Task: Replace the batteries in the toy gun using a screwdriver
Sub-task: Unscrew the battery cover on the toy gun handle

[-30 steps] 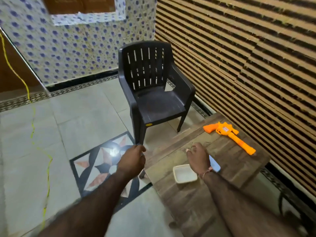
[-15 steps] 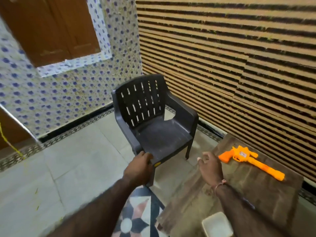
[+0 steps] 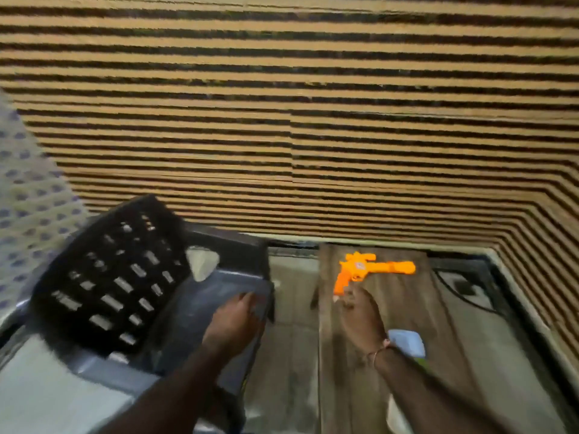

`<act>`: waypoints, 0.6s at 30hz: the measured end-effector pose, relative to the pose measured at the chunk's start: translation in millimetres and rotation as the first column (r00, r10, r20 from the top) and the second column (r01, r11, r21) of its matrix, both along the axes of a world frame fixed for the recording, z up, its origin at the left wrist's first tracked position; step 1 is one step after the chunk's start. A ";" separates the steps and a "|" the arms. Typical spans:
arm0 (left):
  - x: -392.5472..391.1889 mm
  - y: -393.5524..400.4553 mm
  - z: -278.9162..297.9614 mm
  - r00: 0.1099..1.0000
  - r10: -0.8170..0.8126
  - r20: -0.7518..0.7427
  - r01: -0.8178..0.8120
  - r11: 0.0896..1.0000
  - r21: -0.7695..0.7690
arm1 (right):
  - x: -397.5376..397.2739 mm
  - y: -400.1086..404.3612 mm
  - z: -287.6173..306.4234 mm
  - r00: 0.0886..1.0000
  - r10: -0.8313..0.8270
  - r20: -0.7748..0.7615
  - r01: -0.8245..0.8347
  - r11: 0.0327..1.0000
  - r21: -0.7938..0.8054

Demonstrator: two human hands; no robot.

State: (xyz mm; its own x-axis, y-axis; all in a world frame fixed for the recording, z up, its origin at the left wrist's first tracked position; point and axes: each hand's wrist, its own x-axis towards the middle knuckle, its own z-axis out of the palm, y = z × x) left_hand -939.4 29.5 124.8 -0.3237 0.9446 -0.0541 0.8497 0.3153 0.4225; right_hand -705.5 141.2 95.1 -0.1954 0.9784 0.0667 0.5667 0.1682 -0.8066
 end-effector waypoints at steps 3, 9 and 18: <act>-5.4 29.9 7.4 0.970 -0.234 0.060 0.236 0.971 -0.025 | 6.4 -17.0 17.6 0.986 -0.161 0.032 0.159 0.986 0.057; 39.3 99.7 17.7 0.821 -0.570 -0.040 0.571 0.821 0.018 | 46.0 -51.0 42.5 0.858 -0.342 0.384 0.300 0.939 0.166; 162.1 147.6 7.9 0.573 -0.815 -0.088 0.819 0.563 0.112 | 123.0 -58.4 41.5 0.660 -0.554 0.508 0.569 0.810 0.144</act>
